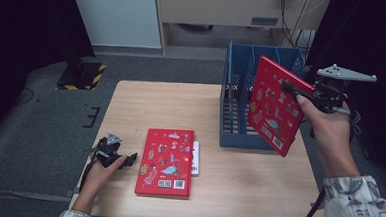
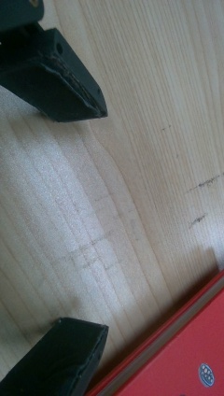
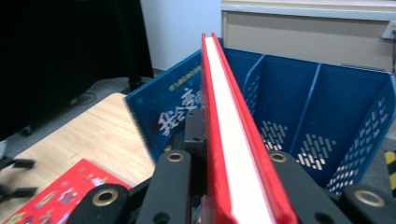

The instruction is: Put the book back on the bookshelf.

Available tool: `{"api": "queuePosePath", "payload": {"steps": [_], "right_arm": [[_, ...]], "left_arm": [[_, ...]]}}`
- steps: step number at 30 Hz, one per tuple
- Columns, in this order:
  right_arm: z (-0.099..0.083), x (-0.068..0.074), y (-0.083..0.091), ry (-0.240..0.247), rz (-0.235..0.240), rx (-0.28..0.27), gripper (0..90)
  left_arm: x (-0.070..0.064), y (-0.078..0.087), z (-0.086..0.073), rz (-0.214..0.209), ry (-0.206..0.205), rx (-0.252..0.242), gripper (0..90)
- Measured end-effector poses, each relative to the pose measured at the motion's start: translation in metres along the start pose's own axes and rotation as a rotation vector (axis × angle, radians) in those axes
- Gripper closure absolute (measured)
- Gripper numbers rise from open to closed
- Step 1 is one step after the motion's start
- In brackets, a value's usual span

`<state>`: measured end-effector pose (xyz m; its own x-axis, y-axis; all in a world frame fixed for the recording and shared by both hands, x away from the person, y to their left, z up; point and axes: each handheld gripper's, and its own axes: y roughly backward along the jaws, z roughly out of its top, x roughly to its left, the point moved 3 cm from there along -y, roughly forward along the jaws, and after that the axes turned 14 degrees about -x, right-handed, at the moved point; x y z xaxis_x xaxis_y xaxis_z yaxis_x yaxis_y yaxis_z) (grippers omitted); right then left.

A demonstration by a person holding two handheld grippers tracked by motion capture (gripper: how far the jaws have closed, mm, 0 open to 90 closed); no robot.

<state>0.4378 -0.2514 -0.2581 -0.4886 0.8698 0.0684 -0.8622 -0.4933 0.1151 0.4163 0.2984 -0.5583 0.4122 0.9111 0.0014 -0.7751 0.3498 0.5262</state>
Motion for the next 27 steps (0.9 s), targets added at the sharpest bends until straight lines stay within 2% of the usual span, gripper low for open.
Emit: {"api": "queuePosePath", "payload": {"steps": [8, 13, 27], "right_arm": [[-0.004, -0.011, -0.028, 0.002, -0.05, 0.014, 79.4], [-0.003, -0.013, -0.036, 0.027, -0.087, 0.002, 79.4], [-0.002, -0.025, -0.058, 0.029, -0.149, -0.001, 79.4]], "left_arm": [[0.0, 0.0, 0.0, -0.003, -0.007, 0.005, 0.0], [0.0, 0.0, 0.0, -0.003, -0.007, 0.005, 0.0], [-0.001, -0.001, 0.001, -0.007, -0.008, -0.002, 0.0]]}}
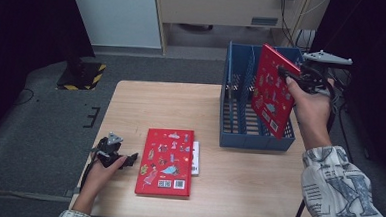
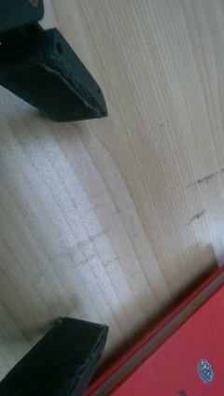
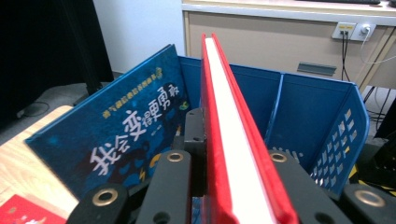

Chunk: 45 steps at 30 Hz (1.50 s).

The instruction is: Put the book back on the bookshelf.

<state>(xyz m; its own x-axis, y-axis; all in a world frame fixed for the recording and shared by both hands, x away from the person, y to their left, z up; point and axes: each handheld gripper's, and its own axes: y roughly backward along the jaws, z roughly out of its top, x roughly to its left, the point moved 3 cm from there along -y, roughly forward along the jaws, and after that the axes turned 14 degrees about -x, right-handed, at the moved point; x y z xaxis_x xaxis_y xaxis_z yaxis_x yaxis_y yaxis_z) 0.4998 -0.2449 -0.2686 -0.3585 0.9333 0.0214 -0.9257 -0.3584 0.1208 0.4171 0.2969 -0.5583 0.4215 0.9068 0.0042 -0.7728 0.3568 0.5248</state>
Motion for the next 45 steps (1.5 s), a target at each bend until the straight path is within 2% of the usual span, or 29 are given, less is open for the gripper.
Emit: {"api": "queuePosePath", "payload": {"steps": [5, 12, 26, 45], "right_arm": [[-0.002, -0.003, -0.011, -0.001, -0.033, 0.004, 79.3], [-0.006, -0.005, -0.022, -0.01, -0.049, 0.008, 79.4], [-0.012, -0.003, -0.036, -0.02, -0.085, -0.006, 79.3], [-0.033, -0.001, -0.057, -0.021, -0.131, -0.016, 79.3]], "left_arm": [[0.0, 0.0, 0.0, -0.001, 0.0, 0.0, 0.0], [-0.001, 0.0, 0.0, -0.001, 0.001, 0.001, 0.0], [-0.001, -0.001, 0.001, -0.002, 0.0, 0.001, 0.0], [-0.002, -0.002, 0.001, -0.005, -0.001, 0.0, 0.0]]}}
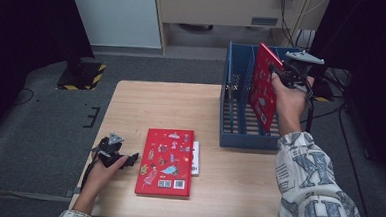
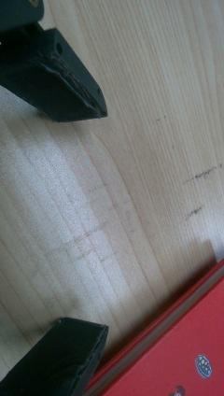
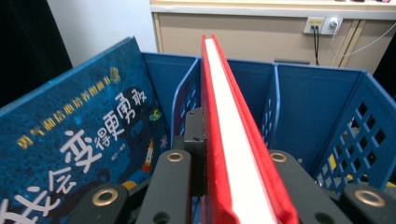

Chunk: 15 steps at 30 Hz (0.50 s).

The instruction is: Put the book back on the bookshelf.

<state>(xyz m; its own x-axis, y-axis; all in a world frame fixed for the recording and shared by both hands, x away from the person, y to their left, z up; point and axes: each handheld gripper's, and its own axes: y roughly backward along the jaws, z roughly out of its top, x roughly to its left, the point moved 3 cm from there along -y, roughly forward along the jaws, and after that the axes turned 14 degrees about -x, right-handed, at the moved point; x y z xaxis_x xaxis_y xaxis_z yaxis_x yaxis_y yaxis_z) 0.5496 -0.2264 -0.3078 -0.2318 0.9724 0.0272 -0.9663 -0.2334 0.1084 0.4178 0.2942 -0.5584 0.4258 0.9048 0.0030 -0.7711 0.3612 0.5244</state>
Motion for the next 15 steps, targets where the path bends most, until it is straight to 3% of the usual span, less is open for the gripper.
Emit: {"api": "queuePosePath", "payload": {"steps": [15], "right_arm": [[-0.025, 0.008, -0.018, -0.007, -0.011, 0.022, 79.3]], "left_arm": [[-0.001, 0.0, 0.0, -0.002, 0.002, 0.0, 0.0]]}}
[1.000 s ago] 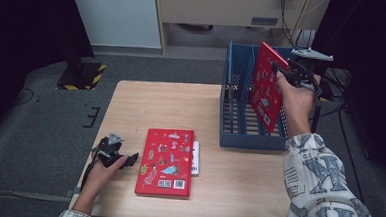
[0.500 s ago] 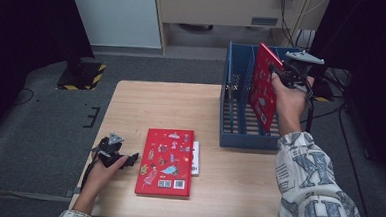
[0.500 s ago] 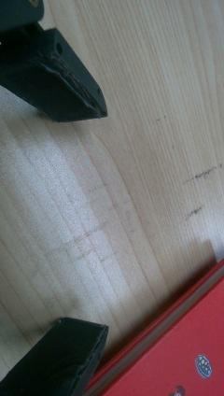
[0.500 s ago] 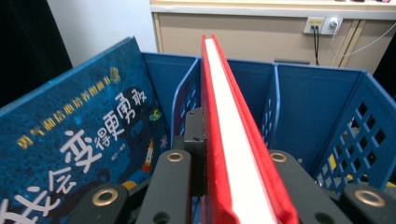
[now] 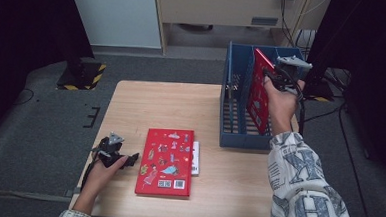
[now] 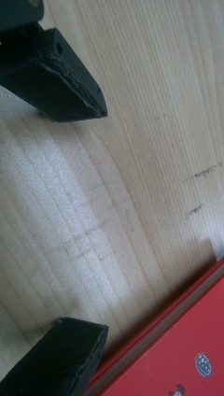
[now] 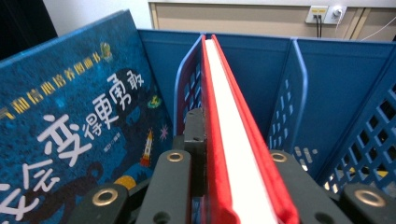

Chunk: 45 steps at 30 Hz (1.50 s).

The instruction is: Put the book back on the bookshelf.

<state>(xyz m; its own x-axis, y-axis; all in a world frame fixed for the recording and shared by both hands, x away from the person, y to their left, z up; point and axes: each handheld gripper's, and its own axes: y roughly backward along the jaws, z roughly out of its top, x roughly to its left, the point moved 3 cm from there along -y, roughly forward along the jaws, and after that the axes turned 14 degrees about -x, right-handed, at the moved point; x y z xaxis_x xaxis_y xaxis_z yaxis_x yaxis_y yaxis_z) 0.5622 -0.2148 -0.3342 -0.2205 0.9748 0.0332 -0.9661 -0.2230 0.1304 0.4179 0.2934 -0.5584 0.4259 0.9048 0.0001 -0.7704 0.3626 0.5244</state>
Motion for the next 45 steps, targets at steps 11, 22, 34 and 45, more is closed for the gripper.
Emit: {"api": "queuePosePath", "payload": {"steps": [11, 22, 34, 45], "right_arm": [[-0.011, 0.001, -0.009, -0.003, -0.007, 0.009, 79.3], [-0.026, 0.0, -0.017, 0.011, -0.018, -0.001, 79.3], [-0.03, 0.005, -0.01, 0.006, -0.034, 0.053, 78.6], [-0.037, 0.014, 0.0, 0.017, -0.038, 0.09, 77.3]], "left_arm": [[0.0, 0.0, 0.0, -0.003, -0.002, 0.001, 0.0], [0.0, -0.001, 0.001, -0.009, -0.012, 0.007, 0.0], [0.0, -0.001, 0.001, -0.008, -0.012, 0.007, 0.0], [-0.002, -0.001, 0.001, -0.011, -0.01, 0.004, 0.0]]}}
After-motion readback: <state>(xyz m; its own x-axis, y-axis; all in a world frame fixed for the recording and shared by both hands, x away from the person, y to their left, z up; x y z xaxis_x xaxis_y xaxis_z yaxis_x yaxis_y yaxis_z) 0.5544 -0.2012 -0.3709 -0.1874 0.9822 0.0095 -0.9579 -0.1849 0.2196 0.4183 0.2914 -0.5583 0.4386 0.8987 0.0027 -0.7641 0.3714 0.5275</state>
